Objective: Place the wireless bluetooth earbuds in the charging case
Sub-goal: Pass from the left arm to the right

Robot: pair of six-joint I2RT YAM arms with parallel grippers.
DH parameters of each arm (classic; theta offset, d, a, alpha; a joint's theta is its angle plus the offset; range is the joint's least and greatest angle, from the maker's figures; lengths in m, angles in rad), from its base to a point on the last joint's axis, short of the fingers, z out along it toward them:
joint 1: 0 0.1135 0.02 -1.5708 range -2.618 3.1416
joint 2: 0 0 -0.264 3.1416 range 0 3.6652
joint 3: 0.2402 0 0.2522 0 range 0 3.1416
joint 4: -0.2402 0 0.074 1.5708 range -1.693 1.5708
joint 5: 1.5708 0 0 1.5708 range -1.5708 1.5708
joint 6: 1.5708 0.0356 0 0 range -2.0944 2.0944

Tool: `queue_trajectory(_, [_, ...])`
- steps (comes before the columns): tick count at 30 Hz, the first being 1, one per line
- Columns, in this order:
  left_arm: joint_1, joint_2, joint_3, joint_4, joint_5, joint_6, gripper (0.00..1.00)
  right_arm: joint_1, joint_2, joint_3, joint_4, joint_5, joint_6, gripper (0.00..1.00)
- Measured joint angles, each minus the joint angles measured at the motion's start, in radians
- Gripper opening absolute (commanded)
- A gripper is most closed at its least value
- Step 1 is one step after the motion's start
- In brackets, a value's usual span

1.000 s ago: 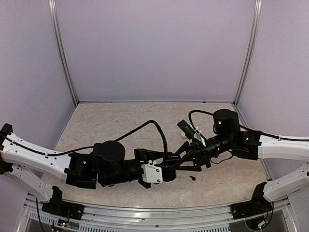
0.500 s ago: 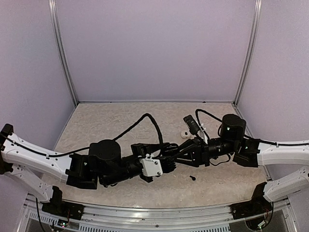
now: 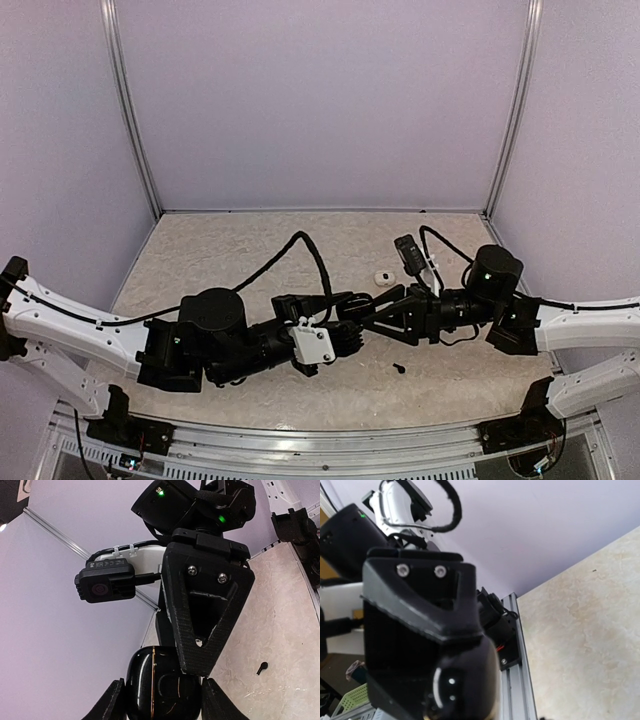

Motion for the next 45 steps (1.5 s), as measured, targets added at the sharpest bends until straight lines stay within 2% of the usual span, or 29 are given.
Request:
queue_trajectory(8, [0.000, 0.000, 0.000, 0.006, 0.004, 0.000, 0.29, 0.000, -0.007, -0.005, 0.031, 0.000, 0.009, 0.50])
queue_trajectory(18, [0.000, 0.010, 0.000, 0.014, 0.001, 0.000, 0.29, 0.000, 0.007, -0.014, 0.098, 0.011, 0.040, 0.35])
queue_trajectory(38, [0.000, 0.032, 0.002, 0.050, -0.054, -0.002, 0.28, 0.014, 0.068, -0.046, 0.241, 0.048, 0.095, 0.30])
queue_trajectory(45, [0.001, 0.038, 0.002, 0.060, -0.072, -0.006, 0.29, 0.015, 0.081, -0.046, 0.262, 0.061, 0.097, 0.16])
